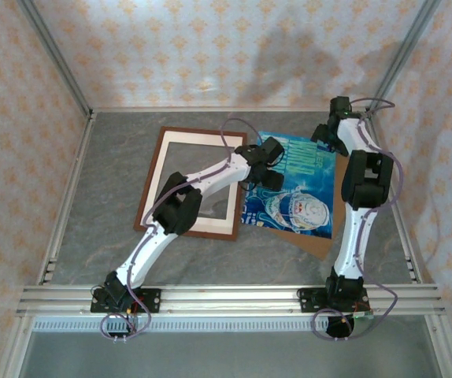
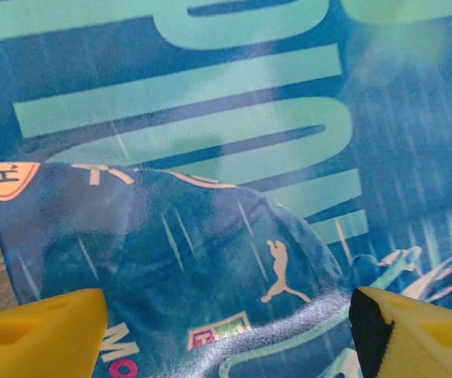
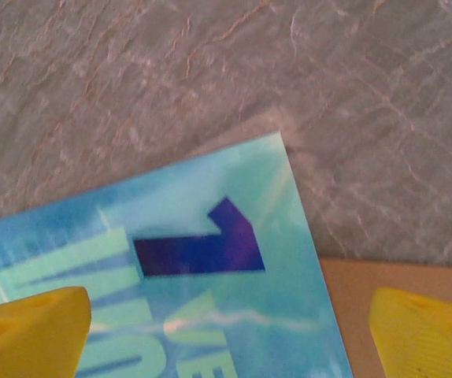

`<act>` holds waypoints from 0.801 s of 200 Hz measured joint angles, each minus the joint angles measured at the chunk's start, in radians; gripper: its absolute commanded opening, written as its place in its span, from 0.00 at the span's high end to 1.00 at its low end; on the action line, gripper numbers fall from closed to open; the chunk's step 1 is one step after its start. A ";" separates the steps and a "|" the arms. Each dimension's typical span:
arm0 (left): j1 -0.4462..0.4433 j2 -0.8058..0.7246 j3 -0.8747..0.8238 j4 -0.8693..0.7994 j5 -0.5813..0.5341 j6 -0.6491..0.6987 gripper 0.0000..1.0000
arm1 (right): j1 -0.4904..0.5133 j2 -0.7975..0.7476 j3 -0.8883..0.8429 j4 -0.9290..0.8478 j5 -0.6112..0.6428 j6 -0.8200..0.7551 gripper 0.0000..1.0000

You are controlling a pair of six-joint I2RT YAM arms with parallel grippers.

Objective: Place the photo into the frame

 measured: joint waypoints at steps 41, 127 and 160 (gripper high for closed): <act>0.000 0.011 0.005 0.000 0.007 0.000 0.19 | -0.024 0.103 0.127 -0.055 -0.043 0.003 0.11; 0.000 0.012 0.005 0.001 0.019 0.000 0.20 | -0.060 0.194 0.265 -0.141 -0.165 0.000 0.16; 0.000 0.013 0.005 0.001 0.022 0.000 0.20 | -0.084 0.194 0.266 -0.144 -0.235 -0.004 0.19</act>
